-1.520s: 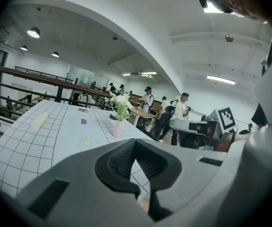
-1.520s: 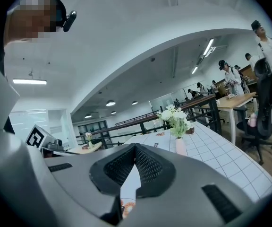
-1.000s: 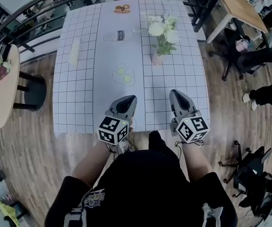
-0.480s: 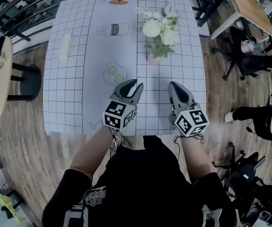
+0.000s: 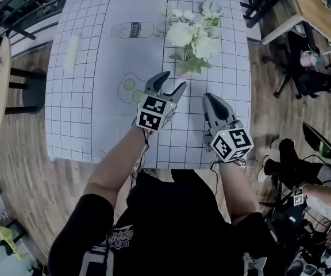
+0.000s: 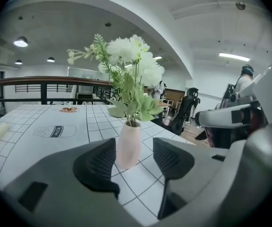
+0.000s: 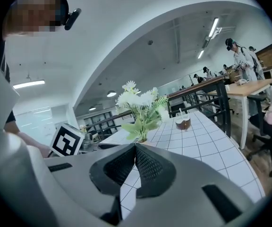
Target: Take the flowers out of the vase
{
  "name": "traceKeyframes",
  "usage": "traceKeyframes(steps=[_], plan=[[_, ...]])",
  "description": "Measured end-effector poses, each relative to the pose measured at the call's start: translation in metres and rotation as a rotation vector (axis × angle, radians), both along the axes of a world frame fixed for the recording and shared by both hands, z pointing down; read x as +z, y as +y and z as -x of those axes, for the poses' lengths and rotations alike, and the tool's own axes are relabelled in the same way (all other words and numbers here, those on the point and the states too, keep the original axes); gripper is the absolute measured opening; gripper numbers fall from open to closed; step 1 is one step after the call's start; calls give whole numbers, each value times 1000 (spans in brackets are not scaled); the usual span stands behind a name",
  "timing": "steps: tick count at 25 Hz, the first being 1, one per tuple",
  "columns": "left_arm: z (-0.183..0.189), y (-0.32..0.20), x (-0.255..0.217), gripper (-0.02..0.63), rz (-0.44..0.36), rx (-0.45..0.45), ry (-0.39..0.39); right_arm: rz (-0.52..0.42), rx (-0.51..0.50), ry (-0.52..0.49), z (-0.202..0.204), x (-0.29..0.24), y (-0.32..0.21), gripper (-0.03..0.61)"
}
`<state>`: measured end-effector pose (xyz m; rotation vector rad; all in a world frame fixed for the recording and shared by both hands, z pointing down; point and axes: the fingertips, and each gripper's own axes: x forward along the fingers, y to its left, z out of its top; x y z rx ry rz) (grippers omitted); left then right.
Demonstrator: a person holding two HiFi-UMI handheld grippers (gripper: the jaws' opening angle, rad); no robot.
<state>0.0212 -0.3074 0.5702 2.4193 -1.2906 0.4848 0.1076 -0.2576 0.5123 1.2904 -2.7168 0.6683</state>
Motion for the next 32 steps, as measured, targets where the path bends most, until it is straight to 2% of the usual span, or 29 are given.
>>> traceKeyframes(steps=[9,10,11,12,14,19,24,32], plan=[[-15,-41,34,258,-4,26,-74,22,-71,-23,-2,22,-24,26],[-16,-43,36,258,-7,28,-74,22,-81,-27,-1,24,-26,46],[-17,-44,38,258,-8,32,-77,24,-92,-31,0,27,-28,109],[-19,-45,40,258,-8,36,-84,26,-105,-34,1,30,-31,138],[-21,-45,44,258,-5,43,-95,20,-127,-26,5,35,-38,140],[-25,-48,49,258,-14,34,-101,-22,-203,6,24,44,-60,201],[-26,-50,48,258,-29,27,-102,-70,-265,40,45,48,-77,209],[-26,-48,47,258,-44,38,-108,-127,-289,1,61,39,-91,209]])
